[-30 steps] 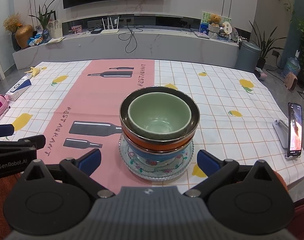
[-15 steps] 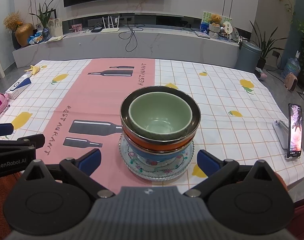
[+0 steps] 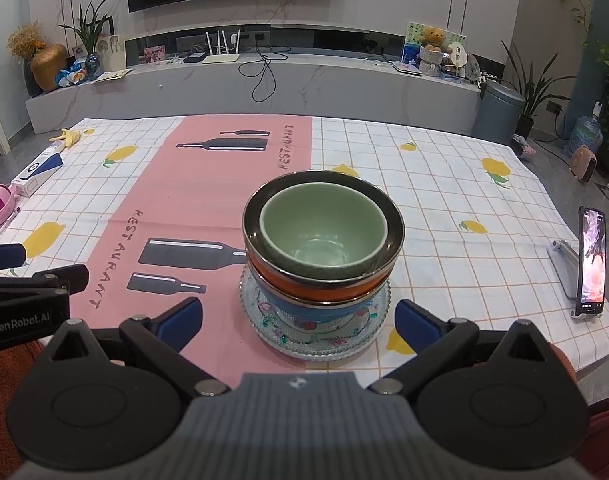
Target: Organize plates and bowls
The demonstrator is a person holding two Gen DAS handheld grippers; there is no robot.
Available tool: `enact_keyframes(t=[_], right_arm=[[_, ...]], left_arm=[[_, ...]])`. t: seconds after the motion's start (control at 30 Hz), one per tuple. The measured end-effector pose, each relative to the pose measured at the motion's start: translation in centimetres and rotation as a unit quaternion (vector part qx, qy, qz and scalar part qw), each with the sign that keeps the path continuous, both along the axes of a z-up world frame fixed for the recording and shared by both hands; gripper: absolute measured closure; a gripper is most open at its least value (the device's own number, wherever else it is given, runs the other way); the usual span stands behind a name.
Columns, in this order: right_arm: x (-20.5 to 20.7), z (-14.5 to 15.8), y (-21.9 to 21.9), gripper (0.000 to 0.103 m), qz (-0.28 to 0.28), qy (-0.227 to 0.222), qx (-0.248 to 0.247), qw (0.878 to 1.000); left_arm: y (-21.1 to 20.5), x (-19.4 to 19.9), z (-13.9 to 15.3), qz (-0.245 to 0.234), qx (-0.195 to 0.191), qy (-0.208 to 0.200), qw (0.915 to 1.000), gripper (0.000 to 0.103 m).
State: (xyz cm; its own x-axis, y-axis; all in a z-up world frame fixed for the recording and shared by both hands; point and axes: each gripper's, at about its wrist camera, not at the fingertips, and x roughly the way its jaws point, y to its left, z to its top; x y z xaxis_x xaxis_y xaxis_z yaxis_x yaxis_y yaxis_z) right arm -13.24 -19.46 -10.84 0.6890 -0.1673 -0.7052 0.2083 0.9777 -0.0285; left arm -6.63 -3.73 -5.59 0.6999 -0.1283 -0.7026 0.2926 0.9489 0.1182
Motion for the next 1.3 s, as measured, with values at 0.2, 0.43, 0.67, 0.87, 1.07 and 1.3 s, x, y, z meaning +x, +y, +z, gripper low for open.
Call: enact_keyframes(t=[0.2,0.43,0.67,0.87,1.07,1.3], right_arm=[[0.0,-0.05,0.02,0.003,0.0,0.0,0.0,1.0],[0.03,-0.19,0.08,0.003,0.0,0.002,0.001,1.0],[-0.02,-0.53,0.26,0.003,0.0,0.005,0.003,1.0],[-0.03,-0.54,0.12,0.003,-0.002,0.005,0.004,1.0],[-0.02,-0.52,-0.03,0.003,-0.003,0.006,0.006,1.0],[-0.02,-0.52,-0.04,0.003,-0.003,0.006,0.006,1.0]], left_arm=[[0.06,-0.03,0.05,0.002,-0.001,-0.001,1.0,0.018],[0.07,-0.05,0.27,0.001,-0.003,-0.002,1.0,0.018],[0.05,-0.07,0.31,0.001,-0.002,-0.003,1.0,0.018],[0.06,-0.05,0.37,0.002,-0.003,-0.003,1.0,0.018],[0.0,0.02,0.58,0.003,-0.004,-0.004,1.0,0.018],[0.06,-0.08,0.58,0.004,-0.005,-0.006,1.0,0.018]])
